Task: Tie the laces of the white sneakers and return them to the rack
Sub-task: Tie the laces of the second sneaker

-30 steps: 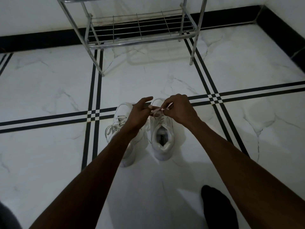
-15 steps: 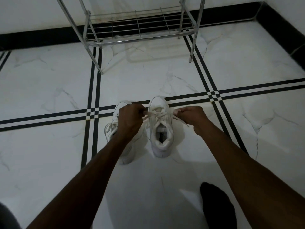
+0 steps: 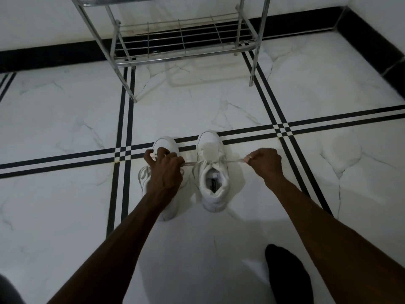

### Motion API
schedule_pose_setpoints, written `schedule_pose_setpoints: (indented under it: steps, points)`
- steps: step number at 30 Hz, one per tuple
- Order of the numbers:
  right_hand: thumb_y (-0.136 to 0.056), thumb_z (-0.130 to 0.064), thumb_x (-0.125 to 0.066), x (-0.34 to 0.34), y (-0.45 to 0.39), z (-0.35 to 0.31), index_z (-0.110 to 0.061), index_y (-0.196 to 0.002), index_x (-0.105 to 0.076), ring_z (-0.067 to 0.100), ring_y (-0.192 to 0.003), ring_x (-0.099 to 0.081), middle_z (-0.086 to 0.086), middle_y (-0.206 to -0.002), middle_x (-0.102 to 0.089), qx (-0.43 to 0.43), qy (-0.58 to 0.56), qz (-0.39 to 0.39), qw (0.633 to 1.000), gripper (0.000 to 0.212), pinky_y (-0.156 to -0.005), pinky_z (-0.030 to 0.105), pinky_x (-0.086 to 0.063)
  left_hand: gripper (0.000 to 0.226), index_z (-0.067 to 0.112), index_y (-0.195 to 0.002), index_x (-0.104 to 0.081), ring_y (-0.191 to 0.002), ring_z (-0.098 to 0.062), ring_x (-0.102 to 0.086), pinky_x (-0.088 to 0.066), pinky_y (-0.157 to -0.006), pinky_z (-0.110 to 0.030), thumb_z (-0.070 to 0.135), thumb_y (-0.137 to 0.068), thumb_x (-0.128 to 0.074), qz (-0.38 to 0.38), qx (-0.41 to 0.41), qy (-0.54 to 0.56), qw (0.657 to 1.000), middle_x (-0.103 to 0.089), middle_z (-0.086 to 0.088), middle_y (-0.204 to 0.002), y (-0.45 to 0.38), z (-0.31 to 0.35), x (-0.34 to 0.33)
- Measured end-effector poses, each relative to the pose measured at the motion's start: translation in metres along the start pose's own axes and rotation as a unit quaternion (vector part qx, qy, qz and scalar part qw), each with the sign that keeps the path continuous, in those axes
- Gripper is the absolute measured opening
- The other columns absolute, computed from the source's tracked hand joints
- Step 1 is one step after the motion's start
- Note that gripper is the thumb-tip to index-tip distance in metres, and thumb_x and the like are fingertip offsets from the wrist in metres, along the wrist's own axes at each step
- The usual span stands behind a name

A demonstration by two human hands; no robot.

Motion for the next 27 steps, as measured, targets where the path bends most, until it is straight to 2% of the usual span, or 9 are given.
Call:
schedule_pose_setpoints:
  steps: [3,5,7,10,14,19,22,25,27]
  points:
    - [-0.081,-0.018,-0.08,-0.017,0.014,-0.051,-0.014,-0.13,-0.06,0.019,-0.116,-0.056,0.002,-0.125,-0.061,0.177,0.006,-0.068,0.982,0.053,-0.102,0.035,-0.046,0.039,0.025,-0.127,-0.066,-0.134,-0.032,-0.045,-0.015,-0.109,-0.06,0.016,-0.089,-0.064,-0.032,-0.009,0.033,0.999,-0.071,0.001,-0.124,-0.001,0.013,-0.002]
    - [-0.083,-0.011,-0.077,-0.041,0.025,-0.073,-0.014,-0.13,-0.062,0.023,-0.125,-0.055,0.008,-0.134,-0.06,0.28,0.044,-0.125,0.951,0.05,-0.11,0.04,-0.043,0.046,0.029,-0.139,-0.057,-0.139,-0.028,-0.039,-0.011,-0.112,-0.06,0.019,-0.094,-0.06,-0.069,-0.007,0.063,0.996,-0.069,0.003,-0.129,-0.003,0.025,-0.009]
    - [-0.084,-0.005,-0.072,-0.055,0.032,-0.079,-0.008,-0.114,-0.071,0.028,-0.114,-0.063,0.013,-0.122,-0.068,0.316,0.071,-0.138,0.936,0.03,-0.103,0.041,-0.048,0.043,0.033,-0.134,-0.062,-0.137,-0.025,-0.041,-0.011,-0.112,-0.061,0.016,-0.094,-0.059,-0.081,-0.005,0.071,0.994,-0.071,0.007,-0.123,-0.005,0.035,-0.012]
    - [-0.09,-0.009,-0.065,-0.052,0.038,-0.081,-0.011,-0.093,-0.069,0.026,-0.092,-0.066,0.008,-0.095,-0.071,0.316,0.155,-0.079,0.933,0.006,-0.084,0.044,-0.053,0.029,0.034,-0.11,-0.077,-0.122,-0.026,-0.051,-0.017,-0.11,-0.06,0.015,-0.092,-0.064,-0.042,0.003,0.024,0.999,-0.075,0.007,-0.097,-0.007,0.033,-0.006]
    - [-0.09,0.001,-0.052,-0.054,0.047,-0.081,-0.012,-0.099,-0.059,0.029,-0.103,-0.056,0.008,-0.102,-0.064,0.342,0.288,-0.036,0.894,0.017,-0.078,0.041,-0.043,0.037,0.031,-0.096,-0.08,-0.111,-0.028,-0.057,-0.02,-0.105,-0.06,0.003,-0.075,-0.068,0.016,-0.045,-0.051,0.998,-0.075,0.006,-0.083,-0.003,0.035,-0.004]
    - [-0.091,0.003,-0.047,-0.059,0.043,-0.069,-0.009,-0.094,-0.056,0.034,-0.1,-0.054,0.013,-0.099,-0.061,0.309,0.242,-0.041,0.919,0.015,-0.069,0.041,-0.042,0.034,0.028,-0.095,-0.081,-0.114,-0.026,-0.055,-0.021,-0.101,-0.056,0.006,-0.074,-0.065,0.008,-0.056,-0.031,0.998,-0.076,0.006,-0.082,-0.004,0.038,-0.006]
    - [-0.093,-0.005,-0.055,-0.061,0.031,-0.062,-0.007,-0.096,-0.057,0.036,-0.096,-0.061,0.015,-0.102,-0.061,0.253,0.131,-0.1,0.953,0.003,-0.079,0.045,-0.052,0.019,0.031,-0.099,-0.079,-0.118,-0.024,-0.055,-0.024,-0.1,-0.054,0.021,-0.086,-0.069,0.046,-0.049,0.033,0.997,-0.078,0.009,-0.097,-0.005,0.032,0.007]
    - [-0.093,-0.044,-0.06,-0.072,0.033,-0.037,-0.021,-0.137,-0.042,0.027,-0.114,-0.06,0.006,-0.128,-0.058,0.091,-0.003,-0.247,0.965,0.053,-0.093,0.045,-0.055,0.039,0.029,-0.125,-0.066,-0.131,-0.026,-0.048,-0.029,-0.106,-0.052,0.05,-0.092,-0.061,0.075,0.015,0.095,0.993,-0.067,0.005,-0.131,0.0,-0.009,0.024]
    - [-0.08,-0.063,-0.066,-0.08,0.047,-0.02,-0.03,-0.148,-0.03,0.024,-0.125,-0.054,-0.001,-0.14,-0.05,-0.003,-0.047,-0.331,0.943,0.084,-0.09,0.046,-0.058,0.055,0.024,-0.128,-0.061,-0.132,-0.03,-0.048,-0.037,-0.106,-0.051,0.063,-0.09,-0.055,0.068,0.113,0.138,0.982,-0.063,-0.002,-0.136,0.011,-0.052,0.03]
Point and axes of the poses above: each hand's wrist, its own y-axis away from the middle knuckle, its own x-axis out of the back of the hand, z = x × y, the point moved 10 cm from there along -y, towards the middle knuckle
